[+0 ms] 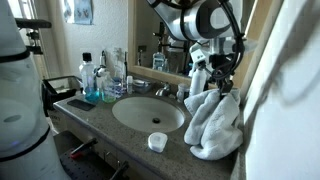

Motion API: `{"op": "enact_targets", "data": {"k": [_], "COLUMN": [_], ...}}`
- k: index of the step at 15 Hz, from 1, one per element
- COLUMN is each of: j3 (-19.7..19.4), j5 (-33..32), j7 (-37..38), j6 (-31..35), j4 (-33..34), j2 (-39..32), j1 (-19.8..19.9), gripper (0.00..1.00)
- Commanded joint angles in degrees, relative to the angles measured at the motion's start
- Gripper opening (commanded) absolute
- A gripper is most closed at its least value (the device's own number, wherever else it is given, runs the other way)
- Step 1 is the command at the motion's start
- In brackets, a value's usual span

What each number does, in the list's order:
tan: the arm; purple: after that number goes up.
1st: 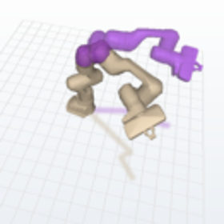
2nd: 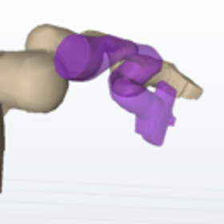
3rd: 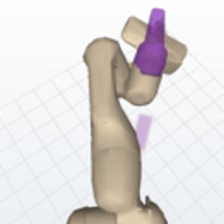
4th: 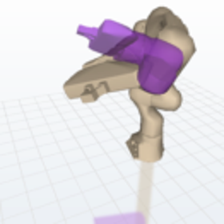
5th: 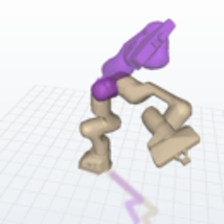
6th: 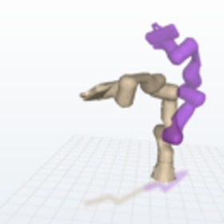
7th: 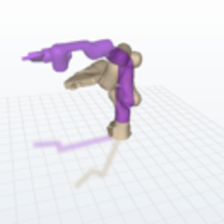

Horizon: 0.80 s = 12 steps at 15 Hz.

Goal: Wipe the mirror with the towel

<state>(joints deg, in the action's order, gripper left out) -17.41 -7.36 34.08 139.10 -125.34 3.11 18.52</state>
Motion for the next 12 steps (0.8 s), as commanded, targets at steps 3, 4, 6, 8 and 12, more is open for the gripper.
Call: {"op": "enact_targets", "data": {"k": [3,4,6,8,12], "j3": [-1.24,-1.28,-1.22,-1.16,-0.82], "j5": [5.37,5.79,6.06,5.33,4.77], "j7": [-3.44,-3.61,-3.96,-3.89,-3.59], "j6": [1.07,0.72,-0.26,-0.71,-2.79], "j4": [1.00,1.32,1.76,2.06,3.64], "j2": [-4.96,-5.45,-5.49,-4.69,-2.89], "j1": [0.40,0.31,0.02,-0.22,-0.87], "gripper": [0.39,0.40,0.54,0.69,0.98]}}
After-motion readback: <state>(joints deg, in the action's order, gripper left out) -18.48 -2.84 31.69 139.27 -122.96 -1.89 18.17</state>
